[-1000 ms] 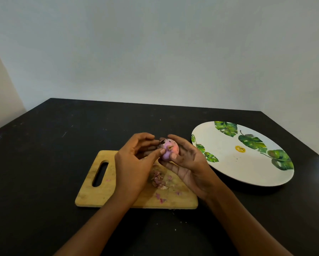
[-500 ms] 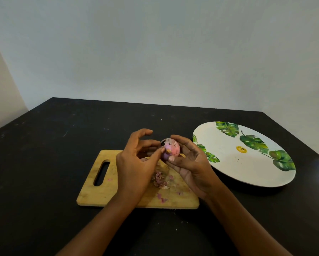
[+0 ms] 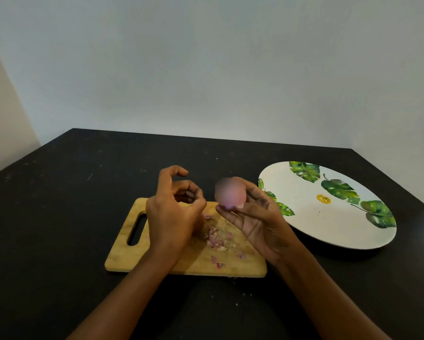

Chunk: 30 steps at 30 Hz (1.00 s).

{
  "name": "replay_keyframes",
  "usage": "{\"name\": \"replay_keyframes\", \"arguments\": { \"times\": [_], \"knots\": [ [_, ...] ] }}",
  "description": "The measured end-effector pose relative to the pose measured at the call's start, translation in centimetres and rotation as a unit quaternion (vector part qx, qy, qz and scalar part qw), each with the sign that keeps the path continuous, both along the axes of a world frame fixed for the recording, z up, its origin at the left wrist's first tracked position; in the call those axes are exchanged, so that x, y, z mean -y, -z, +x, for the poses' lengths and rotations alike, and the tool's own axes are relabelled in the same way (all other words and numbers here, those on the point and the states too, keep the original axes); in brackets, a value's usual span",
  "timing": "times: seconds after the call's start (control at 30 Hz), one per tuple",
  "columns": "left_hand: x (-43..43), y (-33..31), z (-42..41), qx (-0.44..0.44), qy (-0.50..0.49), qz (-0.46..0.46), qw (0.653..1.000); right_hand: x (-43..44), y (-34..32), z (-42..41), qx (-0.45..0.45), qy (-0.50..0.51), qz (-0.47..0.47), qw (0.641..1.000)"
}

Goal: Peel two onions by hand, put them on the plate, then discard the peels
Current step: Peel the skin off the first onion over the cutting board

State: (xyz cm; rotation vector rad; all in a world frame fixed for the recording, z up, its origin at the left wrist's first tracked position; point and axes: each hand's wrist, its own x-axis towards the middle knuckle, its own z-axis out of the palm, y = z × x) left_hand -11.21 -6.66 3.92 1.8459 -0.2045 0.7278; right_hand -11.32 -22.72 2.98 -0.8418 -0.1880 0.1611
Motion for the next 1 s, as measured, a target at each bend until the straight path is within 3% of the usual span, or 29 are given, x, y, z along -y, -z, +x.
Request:
{"name": "replay_keyframes", "arguments": {
  "times": [0.13, 0.23, 0.53, 1.0],
  "knots": [
    [-0.3, 0.1, 0.5, -0.038, -0.017, 0.042, 0.998, 0.1, 0.2, 0.3, -0.001, 0.003, 0.010, 1.000],
    [0.1, 0.1, 0.1, -0.018, -0.005, 0.071, 0.997, 0.2, 0.3, 0.4, -0.009, 0.014, 0.017, 1.000],
    [1.2, 0.3, -0.9, 0.029, 0.032, 0.060, 0.997, -0.3, -0.1, -0.1, -0.016, 0.051, -0.027, 0.998],
    [1.0, 0.1, -0.9, -0.028, 0.053, 0.006, 0.998, -0.4, -0.1, -0.3, -0.031, 0.025, -0.020, 0.999]
  ]
}}
